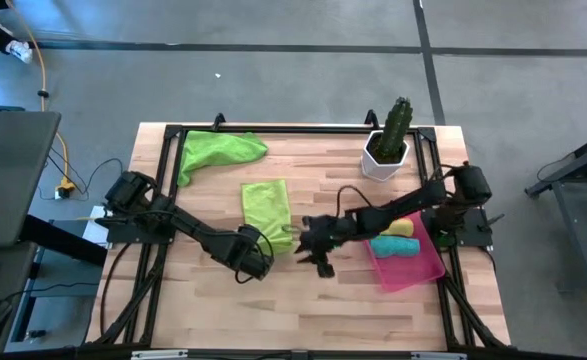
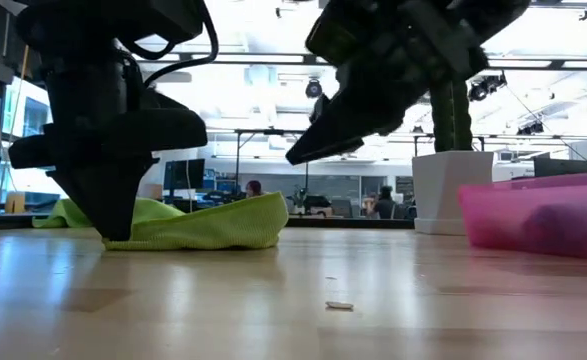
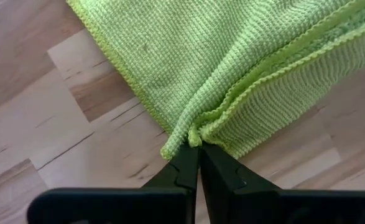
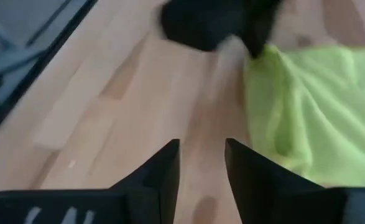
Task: Roll microfiber towels into tight, uniform cylinder then place into a basket
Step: Roll the bottom light green microfiber towel
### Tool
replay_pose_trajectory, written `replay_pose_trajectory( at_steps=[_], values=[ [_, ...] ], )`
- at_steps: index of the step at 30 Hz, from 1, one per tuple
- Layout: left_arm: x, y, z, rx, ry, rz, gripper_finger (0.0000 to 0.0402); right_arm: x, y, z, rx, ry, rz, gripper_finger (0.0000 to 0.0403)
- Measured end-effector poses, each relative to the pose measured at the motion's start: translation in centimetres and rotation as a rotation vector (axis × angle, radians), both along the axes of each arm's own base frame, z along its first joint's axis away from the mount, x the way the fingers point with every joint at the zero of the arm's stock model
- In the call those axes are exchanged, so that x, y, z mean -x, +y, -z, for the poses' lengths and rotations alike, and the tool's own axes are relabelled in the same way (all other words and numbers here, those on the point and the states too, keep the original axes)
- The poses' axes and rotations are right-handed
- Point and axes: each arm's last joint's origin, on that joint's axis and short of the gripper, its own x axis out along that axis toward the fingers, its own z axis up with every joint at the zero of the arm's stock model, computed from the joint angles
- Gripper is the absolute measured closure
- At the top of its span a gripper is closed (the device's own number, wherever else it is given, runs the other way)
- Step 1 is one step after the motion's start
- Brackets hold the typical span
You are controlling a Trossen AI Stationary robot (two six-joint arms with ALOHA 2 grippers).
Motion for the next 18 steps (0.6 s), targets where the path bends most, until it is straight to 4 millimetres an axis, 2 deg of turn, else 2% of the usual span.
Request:
replay_pose_trajectory(
  at_steps=[3, 8, 18],
  values=[
    [0.0, 0.0, 0.0, 0.001, -0.001, 0.000, 0.0396, 0.1, 1.0, 0.7, 0.104, -0.013, -0.029, 0.0291],
    [0.0, 0.0, 0.0, 0.001, 0.003, 0.010, 0.0396, -0.9, 1.2, 1.7, 0.141, -0.099, -0.053, 0.0300],
    [0.0, 0.0, 0.0, 0.000, 0.007, 0.024, 0.0396, -2.0, -1.6, 4.1, 0.157, -0.077, 0.034, 0.0302]
  ],
)
